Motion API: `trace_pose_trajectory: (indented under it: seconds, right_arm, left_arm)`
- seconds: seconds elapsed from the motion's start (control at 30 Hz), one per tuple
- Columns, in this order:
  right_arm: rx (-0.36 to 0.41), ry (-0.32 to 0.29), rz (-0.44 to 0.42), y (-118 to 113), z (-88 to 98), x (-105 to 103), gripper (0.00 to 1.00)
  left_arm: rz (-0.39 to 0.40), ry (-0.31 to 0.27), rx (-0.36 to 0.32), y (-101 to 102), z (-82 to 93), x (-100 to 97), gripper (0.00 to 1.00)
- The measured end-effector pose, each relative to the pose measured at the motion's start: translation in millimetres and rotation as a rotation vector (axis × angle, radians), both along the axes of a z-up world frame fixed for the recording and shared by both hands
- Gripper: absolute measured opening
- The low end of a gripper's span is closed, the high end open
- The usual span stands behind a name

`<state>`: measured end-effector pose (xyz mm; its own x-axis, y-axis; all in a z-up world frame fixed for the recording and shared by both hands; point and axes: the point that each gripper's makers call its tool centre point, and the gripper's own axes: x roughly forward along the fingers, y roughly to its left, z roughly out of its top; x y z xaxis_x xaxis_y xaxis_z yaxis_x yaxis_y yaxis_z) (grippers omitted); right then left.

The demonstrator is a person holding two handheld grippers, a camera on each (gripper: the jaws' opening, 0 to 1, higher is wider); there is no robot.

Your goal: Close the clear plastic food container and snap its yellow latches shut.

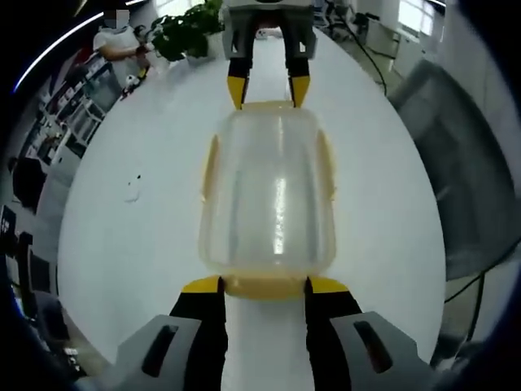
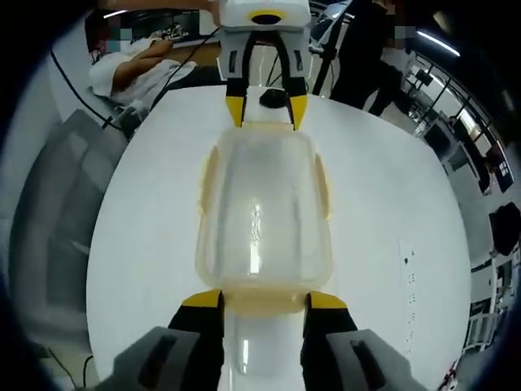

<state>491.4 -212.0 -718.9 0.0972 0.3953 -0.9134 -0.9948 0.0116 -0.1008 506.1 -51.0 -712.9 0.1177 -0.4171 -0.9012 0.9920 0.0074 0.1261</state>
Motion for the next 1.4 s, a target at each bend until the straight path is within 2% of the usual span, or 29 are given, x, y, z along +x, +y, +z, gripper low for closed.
trace_pose_trajectory:
  seconds: [0.3,0.8,1.13,1.4]
  right_arm:
    - [-0.005,0.011,-0.017,-35.3,1.2,3.8,0.34]
    - [-0.014,0.007,-0.027,-89.4,-1.0,9.7,0.34]
    - [-0.030,0.005,-0.028,-116.8,-3.7,13.5,0.34]
    - [-0.038,0.025,-0.031,-131.3,-9.7,11.7,0.34]
  left_arm:
    - [-0.011,-0.011,-0.007,-35.0,3.7,5.0,0.35]
    - [-0.024,-0.004,-0.014,-89.7,-0.3,12.5,0.35]
    - [-0.032,-0.008,-0.027,-116.3,1.9,14.8,0.35]
    - [-0.039,0.002,-0.030,-131.9,-2.9,14.7,0.35]
